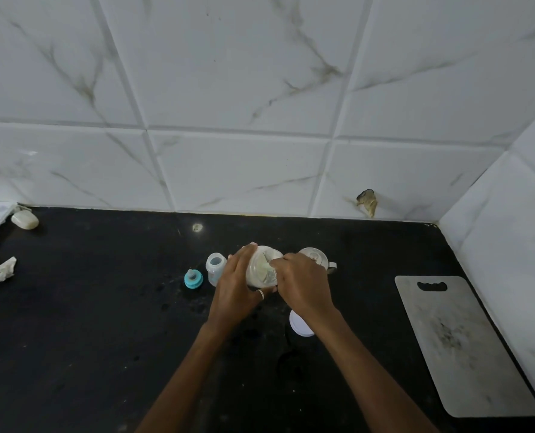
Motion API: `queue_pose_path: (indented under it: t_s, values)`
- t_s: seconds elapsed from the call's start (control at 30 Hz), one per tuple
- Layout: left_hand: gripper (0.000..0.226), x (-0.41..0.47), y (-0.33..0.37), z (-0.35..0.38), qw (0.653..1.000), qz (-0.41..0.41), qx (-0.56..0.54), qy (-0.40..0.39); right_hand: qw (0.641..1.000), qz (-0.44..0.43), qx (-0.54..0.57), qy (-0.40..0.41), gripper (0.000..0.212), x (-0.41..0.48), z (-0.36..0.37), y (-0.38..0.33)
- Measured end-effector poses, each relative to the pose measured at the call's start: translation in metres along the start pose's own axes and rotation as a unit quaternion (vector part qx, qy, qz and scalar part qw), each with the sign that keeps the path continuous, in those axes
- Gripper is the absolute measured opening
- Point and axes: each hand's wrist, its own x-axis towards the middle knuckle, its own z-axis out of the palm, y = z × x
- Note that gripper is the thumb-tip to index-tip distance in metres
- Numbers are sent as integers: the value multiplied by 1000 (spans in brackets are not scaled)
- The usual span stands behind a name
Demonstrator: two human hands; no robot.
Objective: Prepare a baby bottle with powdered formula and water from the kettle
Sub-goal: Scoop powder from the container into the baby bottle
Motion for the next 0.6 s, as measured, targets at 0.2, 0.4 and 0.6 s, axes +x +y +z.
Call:
queue_pose_path:
  t_s: [0.2,0.4,0.6]
  values:
    - [98,-2,-1,0,1000,20,11,-5,996,-26,-74,-40,11,1,-1,-4]
    - [101,-3,-3,2,999,31,9,-23,996,-23,-57,-60,22,3,-2,-3]
    - [99,-3,0,3,999,34,1,-31,997,6,1,-74,30,2,0,0]
